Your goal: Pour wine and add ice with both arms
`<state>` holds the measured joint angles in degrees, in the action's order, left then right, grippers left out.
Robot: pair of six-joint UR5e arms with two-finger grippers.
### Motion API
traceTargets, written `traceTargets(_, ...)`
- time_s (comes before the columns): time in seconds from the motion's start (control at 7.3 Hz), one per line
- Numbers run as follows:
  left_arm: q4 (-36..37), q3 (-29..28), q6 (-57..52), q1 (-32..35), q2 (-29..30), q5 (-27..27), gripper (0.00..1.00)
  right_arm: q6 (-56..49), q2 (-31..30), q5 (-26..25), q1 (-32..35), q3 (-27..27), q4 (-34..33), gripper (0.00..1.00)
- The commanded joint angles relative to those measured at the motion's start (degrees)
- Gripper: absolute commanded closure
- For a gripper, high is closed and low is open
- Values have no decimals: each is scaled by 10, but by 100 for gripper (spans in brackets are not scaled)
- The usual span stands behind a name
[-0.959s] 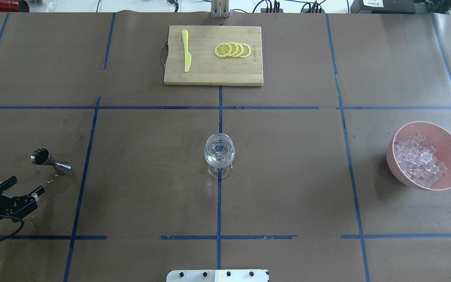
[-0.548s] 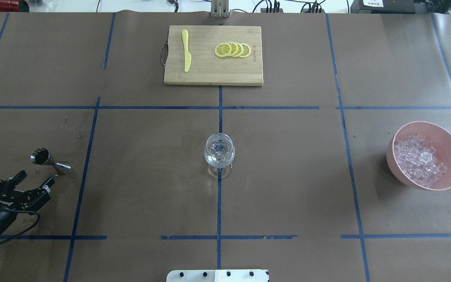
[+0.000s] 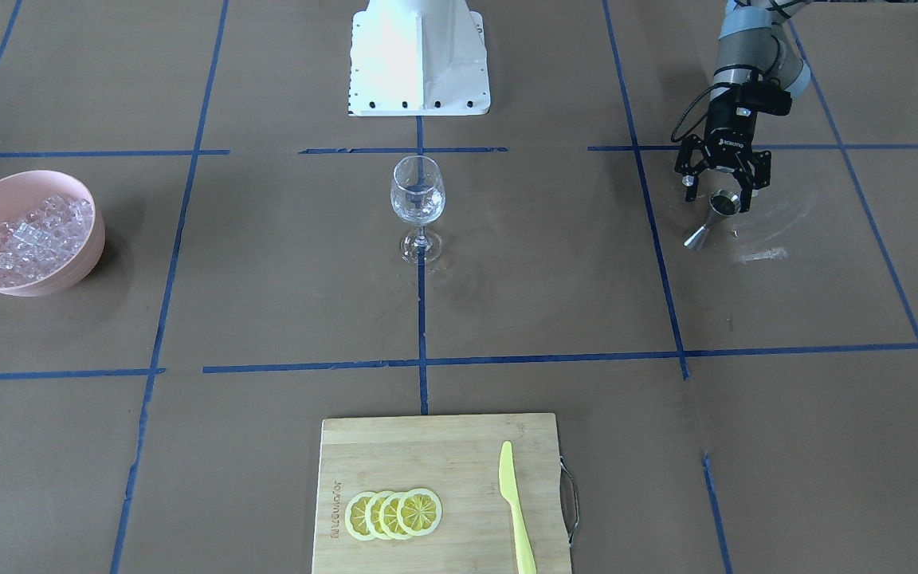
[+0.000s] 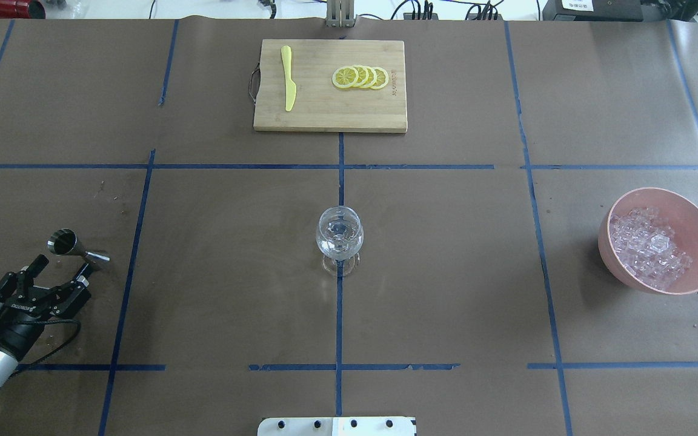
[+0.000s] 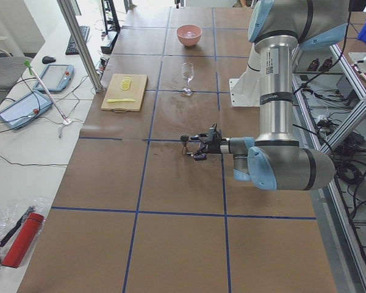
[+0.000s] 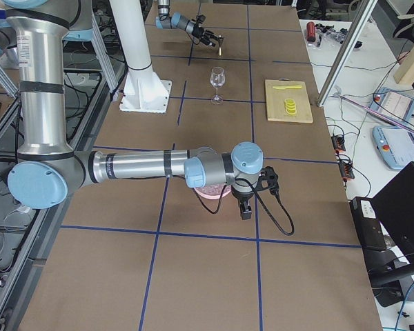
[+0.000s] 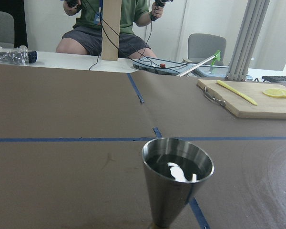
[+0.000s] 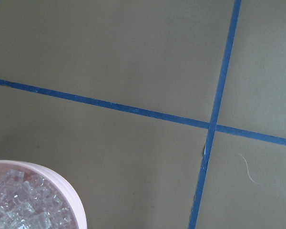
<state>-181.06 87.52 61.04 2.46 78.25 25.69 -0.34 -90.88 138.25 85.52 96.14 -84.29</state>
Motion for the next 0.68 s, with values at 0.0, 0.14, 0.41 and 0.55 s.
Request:
traceTargets(0.0, 0, -29, -32, -1, 31, -30, 3, 1, 0, 0, 0, 7, 0, 0)
traceTargets(0.14, 0, -44, -43, -1, 53, -33, 5, 1, -1, 0, 0, 10, 0, 0)
traceTargets(0.41, -1, -45, -56, 0, 51, -33, 15, 0, 0, 0, 0, 11, 0, 0)
traceTargets(0.55, -1, -46, -57, 2, 49, -32, 25, 1, 0, 0, 0, 11, 0, 0)
